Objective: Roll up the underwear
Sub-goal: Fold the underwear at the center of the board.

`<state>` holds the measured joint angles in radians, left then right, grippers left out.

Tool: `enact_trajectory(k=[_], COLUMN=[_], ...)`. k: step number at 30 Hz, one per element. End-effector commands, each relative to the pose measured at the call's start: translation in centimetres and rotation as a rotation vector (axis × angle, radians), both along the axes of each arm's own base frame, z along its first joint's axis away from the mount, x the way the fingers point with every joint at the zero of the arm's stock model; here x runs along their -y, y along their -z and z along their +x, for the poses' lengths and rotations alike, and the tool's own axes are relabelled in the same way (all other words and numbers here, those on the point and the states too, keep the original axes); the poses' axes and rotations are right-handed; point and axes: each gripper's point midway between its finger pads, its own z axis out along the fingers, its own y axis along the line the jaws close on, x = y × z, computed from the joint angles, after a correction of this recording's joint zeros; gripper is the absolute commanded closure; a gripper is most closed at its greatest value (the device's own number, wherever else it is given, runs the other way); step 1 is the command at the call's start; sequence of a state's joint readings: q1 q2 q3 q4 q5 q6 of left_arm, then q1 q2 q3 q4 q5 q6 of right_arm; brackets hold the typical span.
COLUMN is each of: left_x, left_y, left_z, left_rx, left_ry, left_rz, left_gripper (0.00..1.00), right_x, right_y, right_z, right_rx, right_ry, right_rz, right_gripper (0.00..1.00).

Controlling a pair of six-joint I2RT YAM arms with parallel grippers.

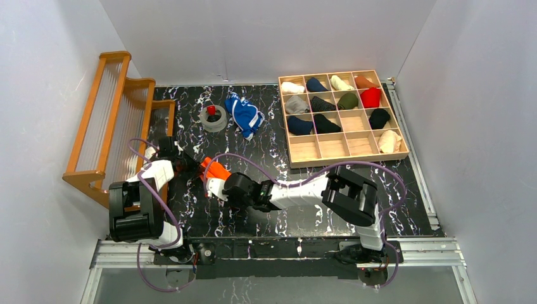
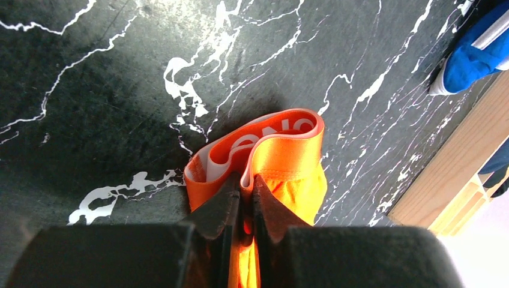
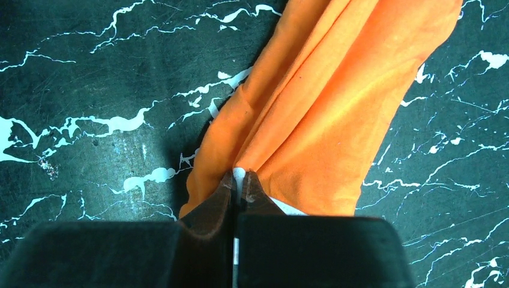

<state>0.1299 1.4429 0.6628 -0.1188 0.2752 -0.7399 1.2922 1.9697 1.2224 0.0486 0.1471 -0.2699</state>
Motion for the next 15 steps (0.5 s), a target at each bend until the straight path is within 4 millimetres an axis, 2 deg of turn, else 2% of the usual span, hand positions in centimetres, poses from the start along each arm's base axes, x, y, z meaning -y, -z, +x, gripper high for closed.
enact_trajectory(k=[1,8,12,15], left_x=[-1.1,-0.5,0.9,1.9], left_y=[0.6,0.8,-0.5,-0.8], left_z=[-1.5,-2.7,-2.3,-3.1], left_rx=[-0.031,-0.018,0.036,0.037], left_ry=[-0.039,-0.056,-0.027,-0.015], left_rz=[0.034,0.01,-0.021,-0.029], left_gripper=[0.93,0.87,0.82,0.79], right_x=[1.6,6.1,7.9,8.8], right_y=[2.0,2.9,2.2,1.4], right_z=[-1.6,-1.6,-3.0,-3.1], right_rx=[-0.057,-0.001,-0.006,0.023], right_ry=[-0.004,-0.035,-0.128,-0.163], right_rz=[-0.083,-0.169,-0.164,-0.162], right_gripper=[0.97,0.97,0.98,0.98])
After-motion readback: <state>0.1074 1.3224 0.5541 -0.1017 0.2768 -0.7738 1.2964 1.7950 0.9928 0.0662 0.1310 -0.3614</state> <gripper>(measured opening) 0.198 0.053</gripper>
